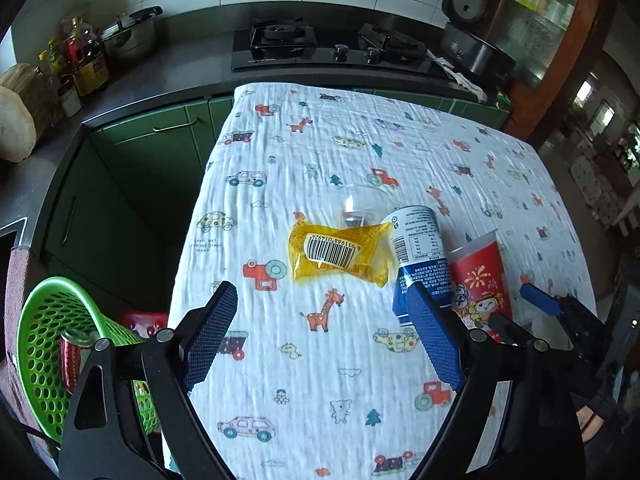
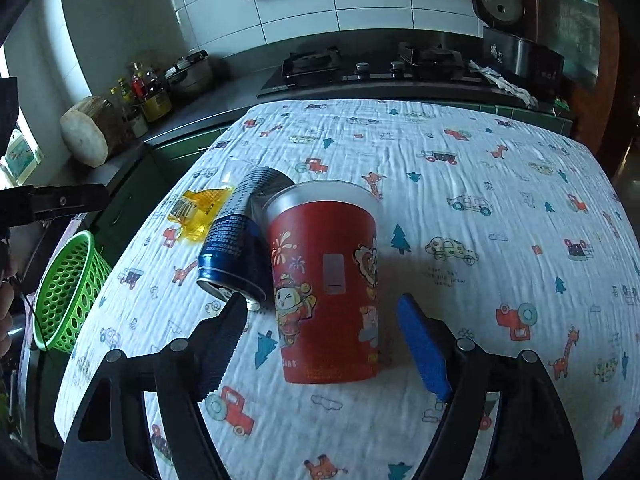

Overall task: Collect trash
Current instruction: 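Grasp the red paper cup with the right tool while the left tool grasps the blue can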

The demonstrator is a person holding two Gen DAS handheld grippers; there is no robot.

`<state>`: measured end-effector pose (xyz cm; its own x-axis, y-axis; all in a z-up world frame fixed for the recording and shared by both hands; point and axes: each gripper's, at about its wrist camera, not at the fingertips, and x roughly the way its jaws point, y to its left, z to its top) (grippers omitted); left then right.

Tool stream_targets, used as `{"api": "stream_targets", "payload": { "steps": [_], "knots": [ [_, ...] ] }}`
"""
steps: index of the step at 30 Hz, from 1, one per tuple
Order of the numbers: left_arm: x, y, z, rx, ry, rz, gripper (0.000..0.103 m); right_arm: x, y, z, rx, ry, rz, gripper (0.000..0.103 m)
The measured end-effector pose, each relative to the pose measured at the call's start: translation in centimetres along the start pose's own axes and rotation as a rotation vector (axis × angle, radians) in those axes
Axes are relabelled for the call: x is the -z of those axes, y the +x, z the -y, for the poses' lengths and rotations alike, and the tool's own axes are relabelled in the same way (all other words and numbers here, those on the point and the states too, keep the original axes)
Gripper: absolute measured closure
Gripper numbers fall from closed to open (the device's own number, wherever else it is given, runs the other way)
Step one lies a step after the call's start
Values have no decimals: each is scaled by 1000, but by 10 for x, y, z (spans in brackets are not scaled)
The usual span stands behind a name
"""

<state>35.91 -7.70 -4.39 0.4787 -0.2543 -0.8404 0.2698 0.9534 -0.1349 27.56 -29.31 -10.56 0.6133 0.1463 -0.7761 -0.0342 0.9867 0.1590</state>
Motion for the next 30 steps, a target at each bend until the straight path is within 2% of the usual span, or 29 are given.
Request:
{"api": "stream_targets", "payload": {
  "steps": [11,15,17,30],
  "knots": [
    [-14,27,30,85,36,-43,19,-10,34,9,-23,-11,-62,30],
    [-17,40,41,111,41,-75,24,-11,43,9,-37,-19,-79,30],
    [-19,46,46,129,41,-87,27,-11,46,10,-50,-17,-87,35],
    [-22,75,65,200,4,-156,27,5,19,32,-43,28,-47,36]
  ]
}}
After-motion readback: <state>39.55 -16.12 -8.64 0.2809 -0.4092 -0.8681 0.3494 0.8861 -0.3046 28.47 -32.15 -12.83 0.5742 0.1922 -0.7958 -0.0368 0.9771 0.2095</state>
